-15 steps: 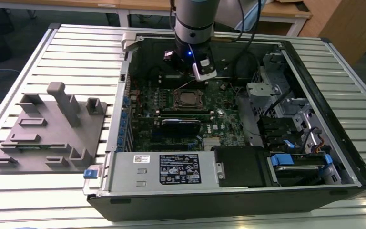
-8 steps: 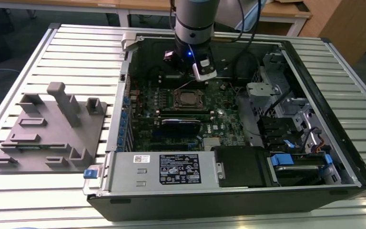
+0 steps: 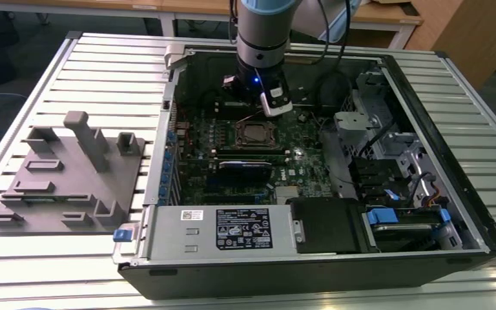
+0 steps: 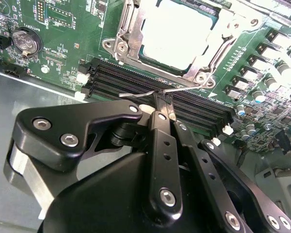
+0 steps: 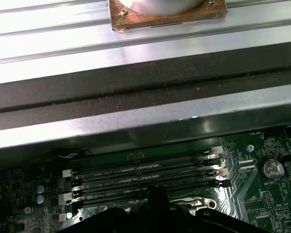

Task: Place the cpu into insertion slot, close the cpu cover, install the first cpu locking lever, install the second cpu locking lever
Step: 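Install the first cpu locking lever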

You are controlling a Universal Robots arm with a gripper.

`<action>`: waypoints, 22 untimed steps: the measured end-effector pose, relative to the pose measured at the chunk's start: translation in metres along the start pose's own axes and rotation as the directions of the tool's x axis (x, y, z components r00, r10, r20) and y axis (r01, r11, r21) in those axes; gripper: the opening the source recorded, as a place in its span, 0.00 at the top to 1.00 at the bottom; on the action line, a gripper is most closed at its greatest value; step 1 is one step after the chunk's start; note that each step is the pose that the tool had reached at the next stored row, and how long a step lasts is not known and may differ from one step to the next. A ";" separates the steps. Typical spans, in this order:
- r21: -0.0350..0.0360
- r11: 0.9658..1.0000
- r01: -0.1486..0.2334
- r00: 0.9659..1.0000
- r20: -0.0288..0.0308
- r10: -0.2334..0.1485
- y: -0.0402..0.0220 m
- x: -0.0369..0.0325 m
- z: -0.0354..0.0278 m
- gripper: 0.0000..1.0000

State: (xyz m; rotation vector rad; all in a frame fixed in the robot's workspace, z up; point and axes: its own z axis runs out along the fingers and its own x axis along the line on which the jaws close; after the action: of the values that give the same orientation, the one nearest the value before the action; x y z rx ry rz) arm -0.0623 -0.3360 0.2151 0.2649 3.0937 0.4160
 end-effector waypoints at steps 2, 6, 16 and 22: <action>0.000 1.000 0.000 1.000 0.000 0.000 0.0000 0.0000 0.0000 0.89; 0.000 1.000 0.000 1.000 0.000 0.000 0.0000 -0.0002 0.0001 0.89; 0.001 1.000 0.000 1.000 0.000 0.000 0.0003 -0.0020 0.0001 0.89; 0.000 1.000 -0.019 1.000 0.005 0.019 -0.0007 -0.0072 0.0001 0.89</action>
State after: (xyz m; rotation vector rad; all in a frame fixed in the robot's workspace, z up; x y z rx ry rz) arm -0.0553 -0.3378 0.2147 0.2955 3.0884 0.4148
